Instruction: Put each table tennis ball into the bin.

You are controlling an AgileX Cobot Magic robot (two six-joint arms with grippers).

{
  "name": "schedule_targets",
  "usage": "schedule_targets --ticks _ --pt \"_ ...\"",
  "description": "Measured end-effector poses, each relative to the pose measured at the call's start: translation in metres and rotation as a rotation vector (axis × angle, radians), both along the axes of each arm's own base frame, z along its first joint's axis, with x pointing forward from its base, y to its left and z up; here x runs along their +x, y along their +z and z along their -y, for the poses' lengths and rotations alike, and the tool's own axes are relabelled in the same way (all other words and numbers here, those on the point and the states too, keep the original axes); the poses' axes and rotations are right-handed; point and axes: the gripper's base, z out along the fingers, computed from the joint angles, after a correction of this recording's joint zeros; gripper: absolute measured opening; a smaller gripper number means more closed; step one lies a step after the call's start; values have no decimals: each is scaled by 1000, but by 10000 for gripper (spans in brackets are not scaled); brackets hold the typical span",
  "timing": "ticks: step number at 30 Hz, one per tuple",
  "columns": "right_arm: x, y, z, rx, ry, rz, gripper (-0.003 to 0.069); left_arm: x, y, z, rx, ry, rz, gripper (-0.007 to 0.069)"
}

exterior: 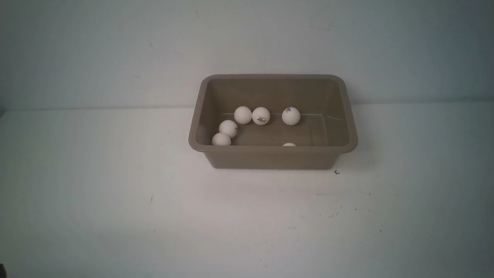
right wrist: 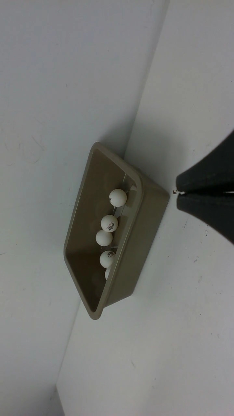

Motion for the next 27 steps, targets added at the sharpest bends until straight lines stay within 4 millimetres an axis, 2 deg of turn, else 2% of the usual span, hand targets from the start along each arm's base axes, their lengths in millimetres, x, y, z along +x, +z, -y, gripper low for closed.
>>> schedule_targets --ticks 7,16,27 --pt "0 0 0 -1 0 0 -10 -1 -4 7 65 -95 -53 -4" --pt "0 0 0 -1 0 0 -10 -1 -5 7 -69 -62 -52 -4" --pt "0 0 0 -1 0 0 -10 -1 -5 7 -78 -60 -53 -4"
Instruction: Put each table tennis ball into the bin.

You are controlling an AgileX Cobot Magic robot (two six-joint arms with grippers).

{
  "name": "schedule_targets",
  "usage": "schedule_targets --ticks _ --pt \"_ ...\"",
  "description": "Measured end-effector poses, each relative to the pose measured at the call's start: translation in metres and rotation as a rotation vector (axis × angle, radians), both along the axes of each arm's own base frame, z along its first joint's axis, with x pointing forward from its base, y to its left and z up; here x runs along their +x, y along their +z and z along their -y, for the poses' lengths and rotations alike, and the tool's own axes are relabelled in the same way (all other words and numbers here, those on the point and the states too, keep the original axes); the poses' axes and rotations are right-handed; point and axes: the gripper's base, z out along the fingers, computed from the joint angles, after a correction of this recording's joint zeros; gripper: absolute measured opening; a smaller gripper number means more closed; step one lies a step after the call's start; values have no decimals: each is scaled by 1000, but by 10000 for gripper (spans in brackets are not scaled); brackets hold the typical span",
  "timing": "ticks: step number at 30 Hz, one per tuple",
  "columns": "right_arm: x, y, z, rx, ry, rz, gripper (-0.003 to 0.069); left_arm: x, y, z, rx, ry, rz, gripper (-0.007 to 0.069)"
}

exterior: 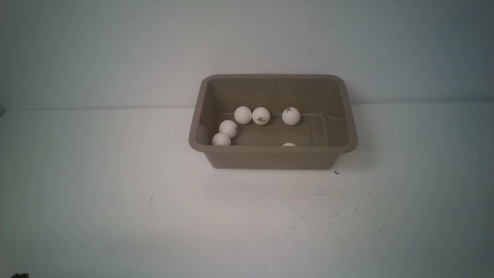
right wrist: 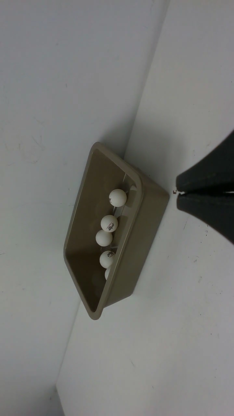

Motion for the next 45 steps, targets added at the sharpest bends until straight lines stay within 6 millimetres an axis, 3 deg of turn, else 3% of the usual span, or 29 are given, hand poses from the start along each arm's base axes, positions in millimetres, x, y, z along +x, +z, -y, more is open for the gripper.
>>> schedule_targets --ticks 8,14,21,26,36,45 --pt "0 0 0 5 0 -2 -10 0 0 0 0 0 0 -4" --pt "3 -7 -9 141 49 -32 -10 0 0 0 0 0 0 -4" --pt "26 -66 -23 134 40 -76 -10 0 0 0 0 0 0 -4" --pt "37 -106 -19 159 -141 -103 -10 0 0 0 0 0 0 -4" --pt "39 -110 0 115 -471 -74 -10 0 0 0 0 0 0 -4" --pt "39 -110 1 172 -514 -81 -10 0 0 0 0 0 0 -4"
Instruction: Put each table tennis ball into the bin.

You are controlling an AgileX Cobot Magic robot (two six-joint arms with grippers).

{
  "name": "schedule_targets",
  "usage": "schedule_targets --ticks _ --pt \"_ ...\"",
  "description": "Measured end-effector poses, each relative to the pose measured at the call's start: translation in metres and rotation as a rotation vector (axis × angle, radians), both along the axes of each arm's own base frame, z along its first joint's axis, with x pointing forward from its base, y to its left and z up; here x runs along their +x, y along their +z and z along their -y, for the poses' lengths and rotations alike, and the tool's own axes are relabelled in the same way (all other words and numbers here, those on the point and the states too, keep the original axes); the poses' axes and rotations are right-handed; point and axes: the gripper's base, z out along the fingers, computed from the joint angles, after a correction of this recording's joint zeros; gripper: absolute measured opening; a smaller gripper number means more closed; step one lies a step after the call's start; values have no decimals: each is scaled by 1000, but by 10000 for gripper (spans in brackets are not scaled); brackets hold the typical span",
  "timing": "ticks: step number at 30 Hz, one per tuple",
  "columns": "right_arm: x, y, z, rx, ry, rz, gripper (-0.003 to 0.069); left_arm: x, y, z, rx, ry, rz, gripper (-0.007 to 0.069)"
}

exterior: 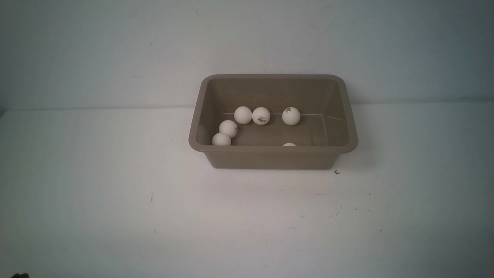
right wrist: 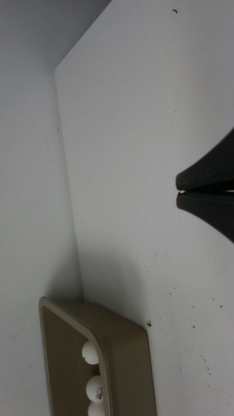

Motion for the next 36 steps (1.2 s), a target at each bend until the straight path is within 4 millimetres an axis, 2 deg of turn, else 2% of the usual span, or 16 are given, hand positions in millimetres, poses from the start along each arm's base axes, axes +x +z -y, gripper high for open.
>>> schedule_targets --ticks 36 --pt "0 0 0 4 -2 0 -10 0 0 3 0 -48 -1 -4"
